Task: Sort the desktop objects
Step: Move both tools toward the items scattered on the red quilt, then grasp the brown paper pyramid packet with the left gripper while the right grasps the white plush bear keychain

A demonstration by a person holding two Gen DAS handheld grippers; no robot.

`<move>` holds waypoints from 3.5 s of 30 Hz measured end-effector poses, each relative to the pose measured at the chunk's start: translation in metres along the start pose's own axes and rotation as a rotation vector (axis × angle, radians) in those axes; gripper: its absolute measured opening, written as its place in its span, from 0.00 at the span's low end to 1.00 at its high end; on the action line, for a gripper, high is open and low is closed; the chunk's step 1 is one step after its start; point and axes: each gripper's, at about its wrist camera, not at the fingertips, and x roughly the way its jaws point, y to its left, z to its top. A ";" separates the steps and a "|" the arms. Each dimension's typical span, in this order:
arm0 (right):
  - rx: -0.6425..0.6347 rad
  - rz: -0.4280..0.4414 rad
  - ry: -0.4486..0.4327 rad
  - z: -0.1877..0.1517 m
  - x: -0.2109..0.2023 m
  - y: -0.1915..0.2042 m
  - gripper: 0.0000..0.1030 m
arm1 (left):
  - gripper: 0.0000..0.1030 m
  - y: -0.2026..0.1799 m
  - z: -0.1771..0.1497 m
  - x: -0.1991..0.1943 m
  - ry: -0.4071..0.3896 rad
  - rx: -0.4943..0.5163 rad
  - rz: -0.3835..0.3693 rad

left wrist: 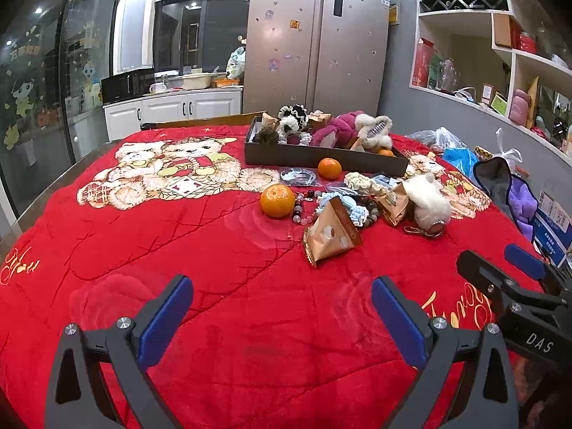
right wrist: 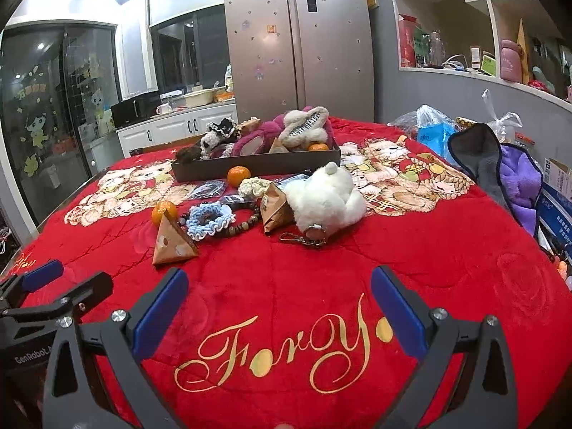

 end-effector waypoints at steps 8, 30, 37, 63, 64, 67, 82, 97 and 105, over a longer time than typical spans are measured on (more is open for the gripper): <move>-0.009 0.021 -0.001 0.000 -0.001 0.002 1.00 | 0.99 0.000 0.001 0.002 0.012 -0.005 -0.005; 0.135 0.044 0.081 0.003 0.019 -0.023 1.00 | 0.99 0.001 0.006 0.022 0.100 -0.025 -0.085; 0.178 0.084 -0.003 0.021 0.010 -0.043 1.00 | 0.99 -0.011 0.023 0.034 0.141 -0.032 -0.129; 0.142 0.076 0.229 0.067 0.143 -0.089 1.00 | 0.99 -0.036 0.048 0.134 0.319 0.069 -0.020; 0.141 0.078 0.228 0.065 0.145 -0.090 1.00 | 0.99 -0.037 0.046 0.138 0.338 0.077 -0.014; 0.149 0.099 0.256 0.064 0.152 -0.089 1.00 | 0.99 -0.039 0.046 0.140 0.335 0.088 -0.010; 0.096 0.080 0.305 0.063 0.163 -0.075 1.00 | 1.00 -0.040 0.046 0.141 0.334 0.094 -0.002; -0.052 -0.062 0.362 0.058 0.174 -0.048 1.00 | 1.00 -0.040 0.045 0.141 0.333 0.095 -0.002; -0.048 -0.058 0.358 0.058 0.174 -0.049 1.00 | 1.00 -0.040 0.045 0.141 0.332 0.096 -0.001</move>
